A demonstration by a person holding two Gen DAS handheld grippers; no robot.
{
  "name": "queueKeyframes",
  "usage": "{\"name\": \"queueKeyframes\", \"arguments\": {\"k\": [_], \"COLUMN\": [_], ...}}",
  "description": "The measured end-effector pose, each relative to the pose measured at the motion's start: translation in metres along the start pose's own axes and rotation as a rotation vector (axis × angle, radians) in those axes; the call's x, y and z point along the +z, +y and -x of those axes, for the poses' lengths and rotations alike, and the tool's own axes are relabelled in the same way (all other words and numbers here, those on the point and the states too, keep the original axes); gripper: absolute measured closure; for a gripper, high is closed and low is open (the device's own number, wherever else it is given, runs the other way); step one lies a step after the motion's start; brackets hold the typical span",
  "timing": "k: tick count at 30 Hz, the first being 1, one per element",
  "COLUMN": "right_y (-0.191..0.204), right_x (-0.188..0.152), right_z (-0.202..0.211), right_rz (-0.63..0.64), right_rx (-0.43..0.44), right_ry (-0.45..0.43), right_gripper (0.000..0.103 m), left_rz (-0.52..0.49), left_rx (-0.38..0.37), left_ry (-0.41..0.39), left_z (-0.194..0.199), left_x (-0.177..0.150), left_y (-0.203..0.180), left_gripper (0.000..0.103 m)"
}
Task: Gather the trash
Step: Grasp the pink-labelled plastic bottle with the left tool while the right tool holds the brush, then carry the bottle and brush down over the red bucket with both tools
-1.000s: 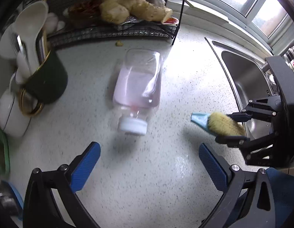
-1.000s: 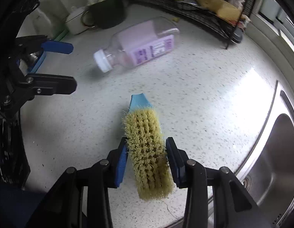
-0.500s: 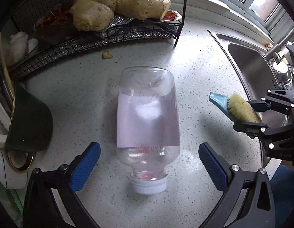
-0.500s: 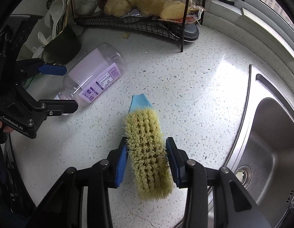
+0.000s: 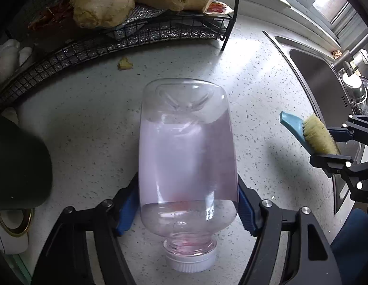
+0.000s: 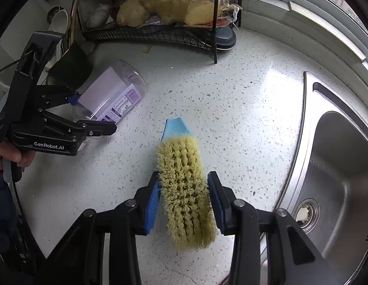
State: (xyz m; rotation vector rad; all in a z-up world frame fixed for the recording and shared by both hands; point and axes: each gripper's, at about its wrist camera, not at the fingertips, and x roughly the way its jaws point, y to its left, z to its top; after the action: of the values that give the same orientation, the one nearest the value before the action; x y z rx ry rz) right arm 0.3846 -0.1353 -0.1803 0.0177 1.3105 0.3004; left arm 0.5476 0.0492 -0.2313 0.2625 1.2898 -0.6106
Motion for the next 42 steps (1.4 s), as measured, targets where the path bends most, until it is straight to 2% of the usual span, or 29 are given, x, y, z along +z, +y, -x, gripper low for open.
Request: {"name": "queueKeyframes", "arguments": {"k": [3, 13, 19, 24, 27, 31, 42], "right_y": [0.001, -0.001, -0.003, -0.006, -0.01, -0.004, -0.021], "right_x": [-0.003, -0.014, -0.032, -0.05, -0.067, -0.088, -0.152], "right_z": [0.0, 0.02, 0.034, 0.045, 0.06, 0.08, 0.117], "right_rz": [-0.015, 0.011, 0.032, 0.045, 0.026, 0.099, 0.167], "right_rx": [0.001, 0.004, 0.006, 0.03, 0.11, 0.088, 0.112], "right_ry": [-0.009, -0.037, -0.054, -0.07, -0.072, -0.106, -0.151], "right_gripper": [0.066, 0.066, 0.066, 0.066, 0.066, 0.066, 0.066], "left_rz": [-0.02, -0.005, -0.016, -0.004, -0.005, 0.0, 0.053], "left_rx": [0.011, -0.019, 0.005, 0.019, 0.039, 0.064, 0.133], "left_ry": [-0.005, -0.034, -0.055, -0.09, -0.097, -0.115, -0.155], "left_z": [0.002, 0.021, 0.046, 0.072, 0.084, 0.104, 0.13], "left_x": [-0.005, -0.033, -0.055, -0.076, -0.091, -0.115, -0.184], "left_y": [-0.007, -0.054, -0.091, -0.12, -0.14, -0.165, -0.24], "left_gripper": [0.034, 0.034, 0.034, 0.034, 0.034, 0.034, 0.034]}}
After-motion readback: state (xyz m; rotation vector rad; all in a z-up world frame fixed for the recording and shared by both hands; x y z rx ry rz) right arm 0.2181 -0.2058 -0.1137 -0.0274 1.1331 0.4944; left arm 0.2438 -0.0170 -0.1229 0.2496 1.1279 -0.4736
